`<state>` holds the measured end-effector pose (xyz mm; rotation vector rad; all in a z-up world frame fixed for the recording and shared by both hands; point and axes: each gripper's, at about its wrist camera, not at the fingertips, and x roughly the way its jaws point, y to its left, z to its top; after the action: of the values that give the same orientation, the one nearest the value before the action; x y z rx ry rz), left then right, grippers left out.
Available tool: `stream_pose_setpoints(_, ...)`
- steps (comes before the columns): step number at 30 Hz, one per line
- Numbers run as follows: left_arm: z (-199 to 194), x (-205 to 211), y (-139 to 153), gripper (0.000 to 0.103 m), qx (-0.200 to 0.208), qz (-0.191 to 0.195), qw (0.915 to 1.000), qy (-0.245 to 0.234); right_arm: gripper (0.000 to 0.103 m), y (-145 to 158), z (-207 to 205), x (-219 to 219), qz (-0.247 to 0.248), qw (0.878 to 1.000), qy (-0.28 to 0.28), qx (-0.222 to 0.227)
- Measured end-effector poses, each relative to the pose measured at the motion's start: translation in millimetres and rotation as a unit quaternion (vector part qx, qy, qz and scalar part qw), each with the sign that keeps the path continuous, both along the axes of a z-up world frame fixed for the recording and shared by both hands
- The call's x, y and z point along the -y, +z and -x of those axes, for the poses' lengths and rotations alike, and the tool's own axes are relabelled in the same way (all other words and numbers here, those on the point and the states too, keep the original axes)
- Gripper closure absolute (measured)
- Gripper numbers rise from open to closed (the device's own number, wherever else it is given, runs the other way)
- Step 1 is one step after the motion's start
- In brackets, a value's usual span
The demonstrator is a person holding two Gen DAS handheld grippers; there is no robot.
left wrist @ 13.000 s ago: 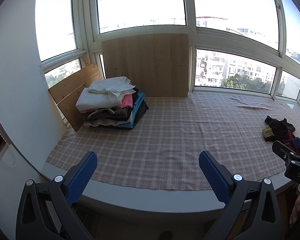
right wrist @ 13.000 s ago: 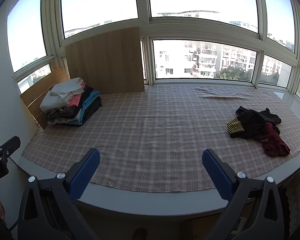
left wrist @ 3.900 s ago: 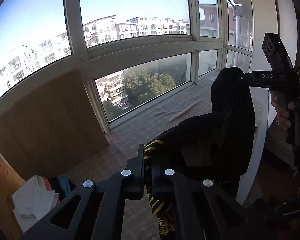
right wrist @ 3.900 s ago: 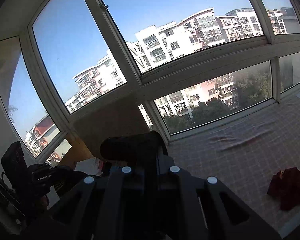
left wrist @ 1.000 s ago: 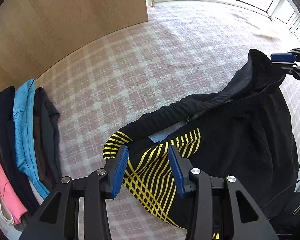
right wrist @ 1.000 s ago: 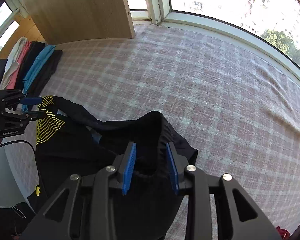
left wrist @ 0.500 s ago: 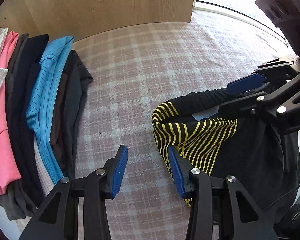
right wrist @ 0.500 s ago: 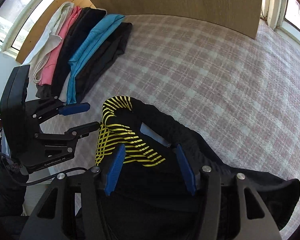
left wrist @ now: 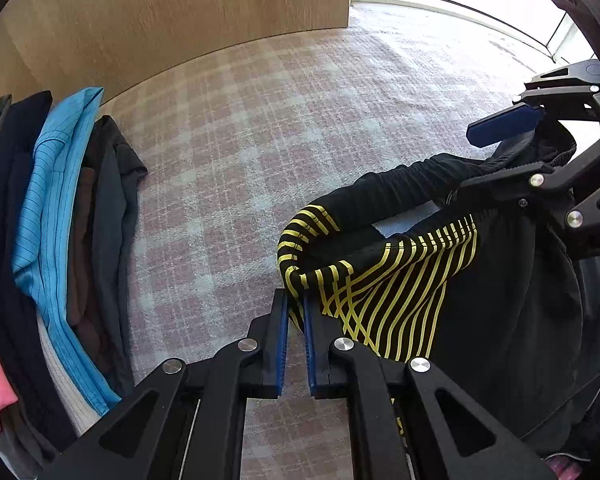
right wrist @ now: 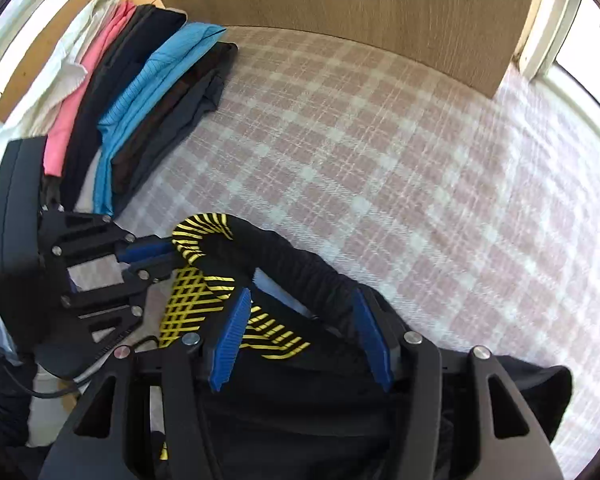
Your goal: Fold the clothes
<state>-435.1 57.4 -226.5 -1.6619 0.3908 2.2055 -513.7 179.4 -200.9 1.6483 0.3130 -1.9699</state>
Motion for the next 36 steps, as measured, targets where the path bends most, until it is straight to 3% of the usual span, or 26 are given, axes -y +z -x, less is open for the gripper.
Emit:
stream_pose_setpoints(4, 2, 5, 3, 0.096, 0.000, -0.009, 1.0000, 0.002, 0.050, -9, -10, -4, -0.027, 0.998, 0.052, -0.006)
stream_pose_setpoints(7, 2, 9, 6, 0.096, 0.002, -0.016, 0.9998, 0.008, 0.050, -20, -9, 10, -0.072, 0.993, 0.079, -0.046)
stream_pose_setpoints(8, 1, 10, 7, 0.096, 0.001, -0.016, 0.9998, 0.008, 0.057, -25, -5, 13, -0.077, 0.993, 0.078, -0.044)
stream_pose_setpoints(9, 0, 11, 8, 0.096, 0.001, -0.016, 0.9998, 0.008, 0.069, -29, 0, 16, -0.081, 0.993, 0.075, -0.042)
stream_pose_setpoints(13, -1, 12, 9, 0.096, 0.002, -0.012, 0.9999, 0.006, 0.070, -26, 28, 16, -0.056, 0.996, 0.044, -0.049)
stream_pose_setpoints(17, 8, 11, 13, 0.096, 0.001, -0.025, 0.9996, 0.014, 0.070, 9, 63, -9, 0.001, 0.995, -0.041, -0.092)
stream_pose_setpoints(18, 7, 9, 16, 0.096, -0.001, -0.030, 0.9995, 0.013, 0.070, 13, 68, -13, 0.009, 0.996, -0.043, -0.080)
stream_pose_setpoints(20, 8, 7, 19, 0.096, -0.004, -0.036, 0.9993, 0.005, 0.070, 18, 66, -15, 0.039, 0.998, -0.019, -0.042)
stream_pose_setpoints(23, 9, 5, 18, 0.096, -0.001, -0.028, 0.9996, -0.001, 0.070, 18, 42, -3, 0.034, 0.998, 0.046, -0.035)
stream_pose_setpoints(27, 8, 6, 12, 0.096, 0.004, -0.028, 0.9996, -0.006, 0.070, -5, -3, 26, -0.075, 0.976, 0.156, -0.130)
stream_pose_setpoints(33, 13, 13, 4, 0.093, 0.008, -0.033, 0.9994, 0.002, 0.069, -23, 6, 34, -0.098, 0.970, 0.193, -0.111)
stream_pose_setpoints(36, 14, 14, 4, 0.093, 0.010, -0.039, 0.9992, 0.000, 0.069, -20, 0, 36, -0.078, 0.969, 0.221, -0.081)
